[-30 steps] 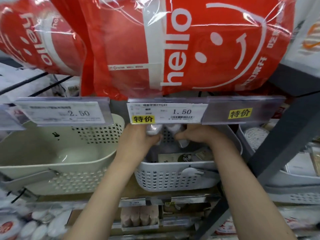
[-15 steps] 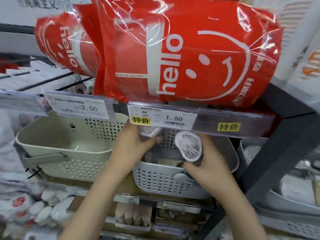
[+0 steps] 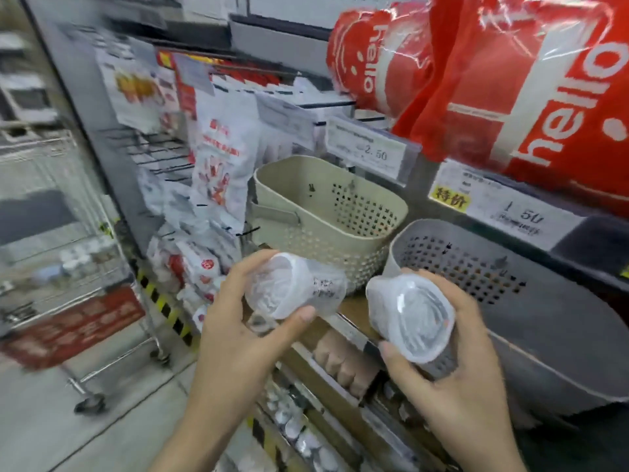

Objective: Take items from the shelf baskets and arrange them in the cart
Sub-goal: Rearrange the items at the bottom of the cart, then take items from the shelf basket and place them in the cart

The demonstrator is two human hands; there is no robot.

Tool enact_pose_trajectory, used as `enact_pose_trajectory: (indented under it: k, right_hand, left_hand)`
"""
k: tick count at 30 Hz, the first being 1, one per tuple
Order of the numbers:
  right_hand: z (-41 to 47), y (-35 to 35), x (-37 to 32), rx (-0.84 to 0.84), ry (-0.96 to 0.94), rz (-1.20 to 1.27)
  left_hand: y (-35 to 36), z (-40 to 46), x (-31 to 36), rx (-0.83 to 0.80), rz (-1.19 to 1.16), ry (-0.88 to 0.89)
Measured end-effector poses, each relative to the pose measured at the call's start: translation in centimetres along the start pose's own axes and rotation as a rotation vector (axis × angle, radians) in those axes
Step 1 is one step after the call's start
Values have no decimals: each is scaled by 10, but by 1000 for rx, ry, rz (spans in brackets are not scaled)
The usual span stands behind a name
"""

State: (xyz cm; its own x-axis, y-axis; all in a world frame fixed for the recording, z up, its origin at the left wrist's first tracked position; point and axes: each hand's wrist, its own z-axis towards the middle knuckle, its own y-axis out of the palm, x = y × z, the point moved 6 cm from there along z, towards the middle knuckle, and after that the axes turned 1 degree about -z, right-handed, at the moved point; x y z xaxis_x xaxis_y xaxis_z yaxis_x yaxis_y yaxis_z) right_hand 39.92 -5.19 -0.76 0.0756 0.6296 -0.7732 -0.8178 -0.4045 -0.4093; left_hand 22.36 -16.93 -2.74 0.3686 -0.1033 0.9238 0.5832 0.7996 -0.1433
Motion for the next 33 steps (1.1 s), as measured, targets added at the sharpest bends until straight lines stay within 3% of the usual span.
enact_pose_trajectory:
  k: [6, 15, 24, 33]
  right_hand:
    - [-2, 97, 6, -305, 134, 184]
    - [12, 295, -22, -655, 143, 292]
    - [18, 453, -58, -762, 149, 338]
    - [76, 551, -41, -803, 238, 293]
  left_hand:
    - [-80, -33, -43, 137, 11, -263]
    - [-266, -59, -103, 499, 45, -424]
    - [-420, -66, -148, 705, 186, -485]
    - [-465, -11, -219, 772, 90, -612]
